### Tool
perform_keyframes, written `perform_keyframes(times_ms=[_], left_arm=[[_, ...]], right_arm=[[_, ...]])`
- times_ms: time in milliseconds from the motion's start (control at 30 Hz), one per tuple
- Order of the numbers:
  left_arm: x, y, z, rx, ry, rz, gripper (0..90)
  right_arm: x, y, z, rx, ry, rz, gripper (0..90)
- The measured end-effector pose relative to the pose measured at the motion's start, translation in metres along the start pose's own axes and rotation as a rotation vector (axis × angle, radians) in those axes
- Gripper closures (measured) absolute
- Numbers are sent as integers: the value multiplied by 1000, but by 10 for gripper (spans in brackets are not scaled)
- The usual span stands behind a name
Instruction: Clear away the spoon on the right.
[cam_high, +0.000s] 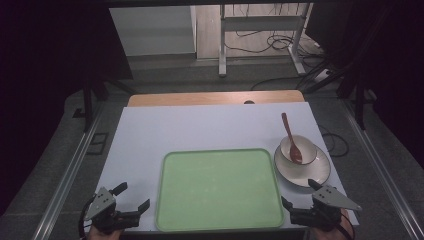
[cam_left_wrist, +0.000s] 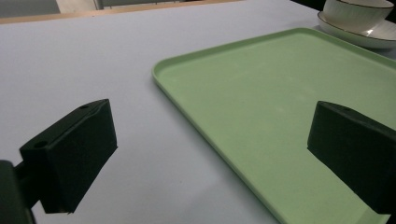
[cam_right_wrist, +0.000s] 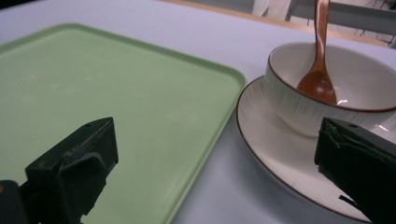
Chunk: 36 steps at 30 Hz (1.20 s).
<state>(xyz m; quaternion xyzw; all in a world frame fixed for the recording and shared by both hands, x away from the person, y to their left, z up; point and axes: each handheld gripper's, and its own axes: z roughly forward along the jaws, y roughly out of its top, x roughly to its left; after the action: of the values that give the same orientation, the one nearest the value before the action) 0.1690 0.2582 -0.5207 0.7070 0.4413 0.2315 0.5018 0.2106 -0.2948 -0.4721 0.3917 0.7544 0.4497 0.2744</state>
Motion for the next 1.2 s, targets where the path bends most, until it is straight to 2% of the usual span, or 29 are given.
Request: perform_keyframes(times_ms=[133,233,300,533,767,1200], left_arm=[[0,0,0,-2,-6,0,14],[0,0,-1,-4,-6,-1,15],[0,0,-1,-3,-6,0,16],[-1,-1,0,3,-12,-3,17],[0,-1,0,11,-9,-7,17],[0,-1,0,17,-7,-12,18]], right_arm=[[-11,-3,3,4,-5,30,0],[-15,-5,5,25,-1,73,7],[-16,-5,5,27,3,78,9],[-15,-5,7,34,22,53,12],[-14,-5,8,37,20,35,12],[-13,-1,10,42,-15,1,12]])
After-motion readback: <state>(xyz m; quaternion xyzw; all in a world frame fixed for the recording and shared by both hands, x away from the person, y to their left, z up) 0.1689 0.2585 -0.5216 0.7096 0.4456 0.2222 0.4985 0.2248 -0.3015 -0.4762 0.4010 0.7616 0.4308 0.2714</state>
